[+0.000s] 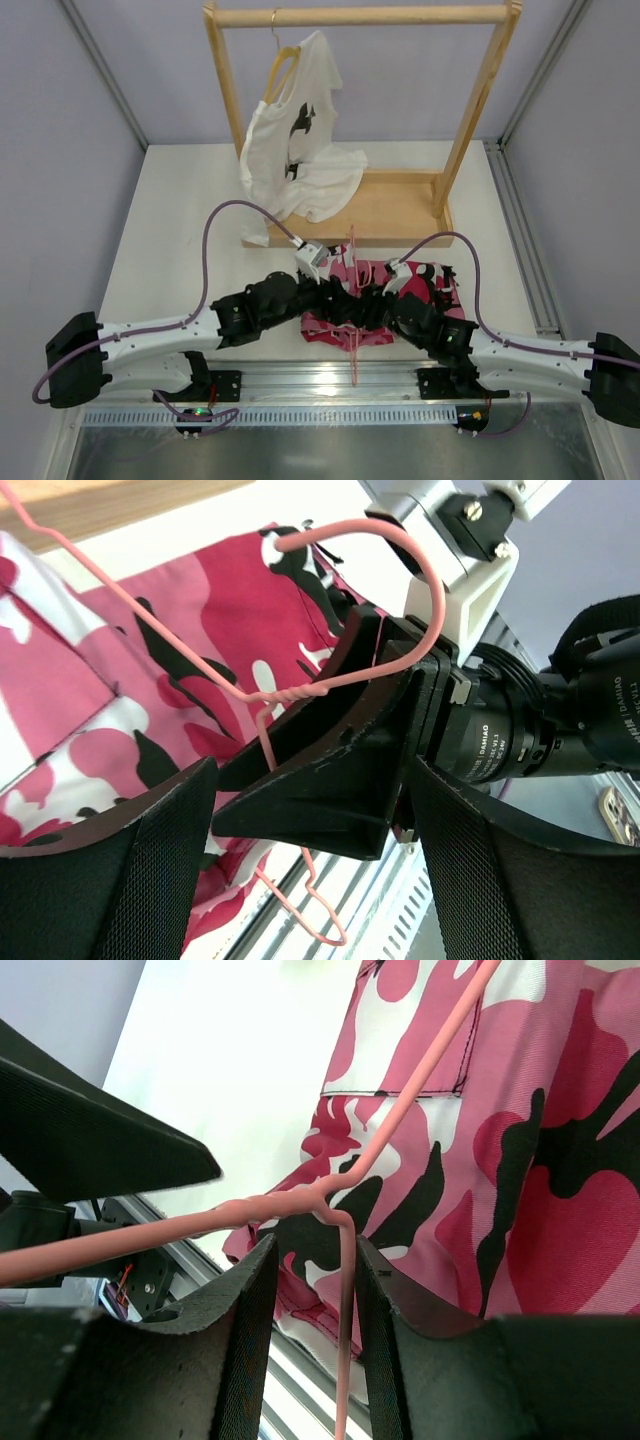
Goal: Place the trousers on the hanger
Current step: Place trousers on hanger
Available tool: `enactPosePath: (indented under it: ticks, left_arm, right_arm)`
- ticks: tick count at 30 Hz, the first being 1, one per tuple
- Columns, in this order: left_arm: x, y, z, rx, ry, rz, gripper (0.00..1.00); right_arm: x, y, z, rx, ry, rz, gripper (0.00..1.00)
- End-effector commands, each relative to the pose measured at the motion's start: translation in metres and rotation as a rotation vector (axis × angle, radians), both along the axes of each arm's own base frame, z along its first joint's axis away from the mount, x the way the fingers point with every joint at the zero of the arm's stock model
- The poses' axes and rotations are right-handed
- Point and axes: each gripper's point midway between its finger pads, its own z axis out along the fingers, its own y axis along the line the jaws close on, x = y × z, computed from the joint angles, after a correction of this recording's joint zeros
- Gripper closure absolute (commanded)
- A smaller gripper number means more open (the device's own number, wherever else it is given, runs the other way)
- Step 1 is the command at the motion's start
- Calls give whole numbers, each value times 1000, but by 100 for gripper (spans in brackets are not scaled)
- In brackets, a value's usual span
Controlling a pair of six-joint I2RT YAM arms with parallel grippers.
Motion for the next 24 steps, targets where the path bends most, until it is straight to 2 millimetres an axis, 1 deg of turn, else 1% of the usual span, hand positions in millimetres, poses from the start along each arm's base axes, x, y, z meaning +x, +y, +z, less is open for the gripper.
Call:
enactPosePath:
  ticks: [1,4,6,7,8,10,11,13,14,15,16,17,18,19,21,22,24]
  left_arm:
    - [-8,-16,7,-36,-32,-87,22]
    - [-7,-25,2,-21,-20,-97,23]
    - [-3,-26,0,-11,-21,-81,25]
    - [2,-24,2,-13,-28,-51,25]
    - [4,-20,0,-6,-27,-36,25]
    - [6,-14,2,-8,-34,-13,26]
    - [8,-7,7,-17,-46,15,26]
    - [9,4,7,-7,-57,45,25]
    - [9,11,17,-31,-72,59,25]
    - [11,19,12,-16,-75,81,24]
    - [13,24,13,-16,-77,93,24]
    - [13,29,18,-30,-84,103,24]
    - [13,33,14,-19,-75,100,24]
    - [17,37,14,-20,-67,116,24]
    - [20,40,15,-29,-54,119,24]
    - [21,40,14,-34,-46,105,24]
    - [23,39,11,-27,-37,103,25]
  right_arm:
    - [8,9,28,90,-36,-23,60]
    - [5,10,30,107,-48,-1,55]
    - [5,9,30,106,-48,-3,54]
    - [4,9,29,107,-49,1,54]
    - [3,8,28,109,-49,5,54]
    - [1,8,26,106,-53,18,54]
    - [-1,9,25,105,-53,29,54]
    - [-2,8,26,107,-53,32,54]
    - [-1,8,26,104,-53,32,54]
    - [-2,9,26,105,-52,35,54]
    - [-2,9,25,103,-51,37,54]
    - [-2,10,25,103,-52,40,54]
    - [-4,11,24,101,-50,49,54]
    - [-4,13,21,93,-43,54,54]
    - [-5,15,19,91,-37,60,54]
    - [-6,16,14,82,-27,65,55]
    - [-7,18,14,88,-26,67,55]
